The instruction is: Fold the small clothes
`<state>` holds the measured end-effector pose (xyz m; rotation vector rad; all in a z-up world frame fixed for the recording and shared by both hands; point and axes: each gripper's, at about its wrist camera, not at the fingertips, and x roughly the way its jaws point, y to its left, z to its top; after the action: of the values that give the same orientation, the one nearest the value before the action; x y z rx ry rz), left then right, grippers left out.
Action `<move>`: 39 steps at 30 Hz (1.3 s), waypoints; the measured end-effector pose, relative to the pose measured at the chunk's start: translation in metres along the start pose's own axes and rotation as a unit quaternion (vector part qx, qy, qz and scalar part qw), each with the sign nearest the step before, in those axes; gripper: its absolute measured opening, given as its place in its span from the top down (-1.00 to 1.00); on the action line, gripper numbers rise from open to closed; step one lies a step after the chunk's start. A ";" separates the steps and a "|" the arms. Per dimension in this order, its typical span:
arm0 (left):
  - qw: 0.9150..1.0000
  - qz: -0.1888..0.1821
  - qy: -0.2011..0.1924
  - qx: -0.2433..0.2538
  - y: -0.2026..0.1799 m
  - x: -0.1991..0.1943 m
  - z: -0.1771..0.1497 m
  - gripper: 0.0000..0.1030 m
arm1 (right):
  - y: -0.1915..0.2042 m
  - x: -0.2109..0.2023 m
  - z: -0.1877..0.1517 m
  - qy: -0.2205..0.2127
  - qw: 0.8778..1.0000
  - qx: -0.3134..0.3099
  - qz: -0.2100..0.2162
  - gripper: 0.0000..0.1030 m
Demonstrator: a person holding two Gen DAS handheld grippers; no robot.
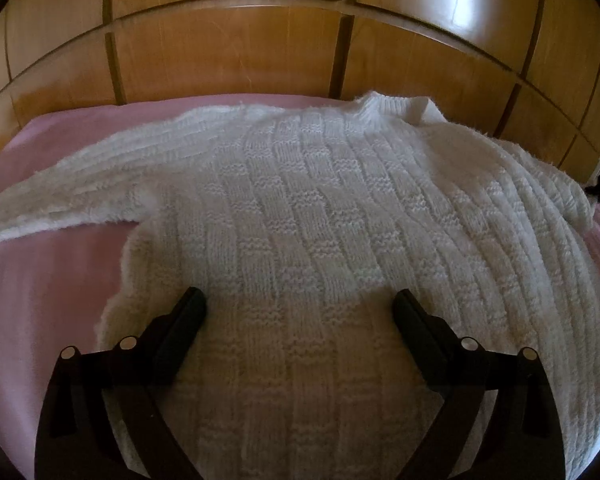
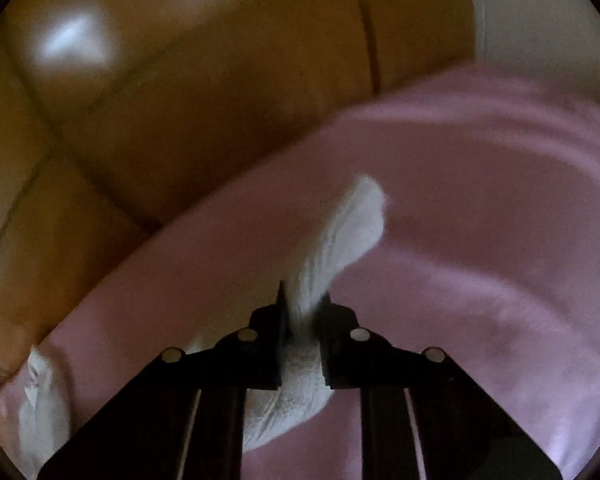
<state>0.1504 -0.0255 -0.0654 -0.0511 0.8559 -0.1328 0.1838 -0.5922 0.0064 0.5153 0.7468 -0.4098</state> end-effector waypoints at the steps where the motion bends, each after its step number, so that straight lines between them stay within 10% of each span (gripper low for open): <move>1: 1.000 0.000 0.000 0.000 0.000 0.000 0.000 -0.83 | -0.007 -0.011 0.007 -0.014 1.000 0.007 0.002 0.77; 8: 1.000 -0.002 0.000 -0.001 0.000 -0.001 0.001 -0.83 | -0.104 -0.093 0.014 -0.096 0.986 0.115 -0.071 0.78; 14: 1.000 -0.005 0.000 -0.004 0.002 -0.002 0.001 -0.83 | -0.157 -0.062 -0.040 -0.030 0.978 0.178 -0.102 0.75; 18: 1.000 -0.005 0.002 -0.004 0.002 -0.003 0.000 -0.83 | -0.166 -0.067 -0.084 -0.025 0.974 0.216 -0.061 -0.36; 26: 1.000 -0.015 0.020 -0.013 0.014 -0.030 0.001 -0.83 | -0.075 -0.095 -0.146 0.058 0.991 0.062 0.104 -0.42; 33: 0.998 -0.024 0.020 -0.048 0.073 -0.099 -0.041 -0.83 | 0.034 -0.110 -0.230 0.166 0.955 -0.105 0.220 -0.33; 39: 0.985 -0.124 0.081 -0.091 0.104 -0.129 -0.101 -0.62 | 0.053 -0.138 -0.299 0.197 0.942 -0.148 0.230 0.08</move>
<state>0.0004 0.0961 -0.0446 -0.3224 1.0217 -0.2950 -0.0393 -0.3540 -0.0639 0.4742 1.0195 0.2512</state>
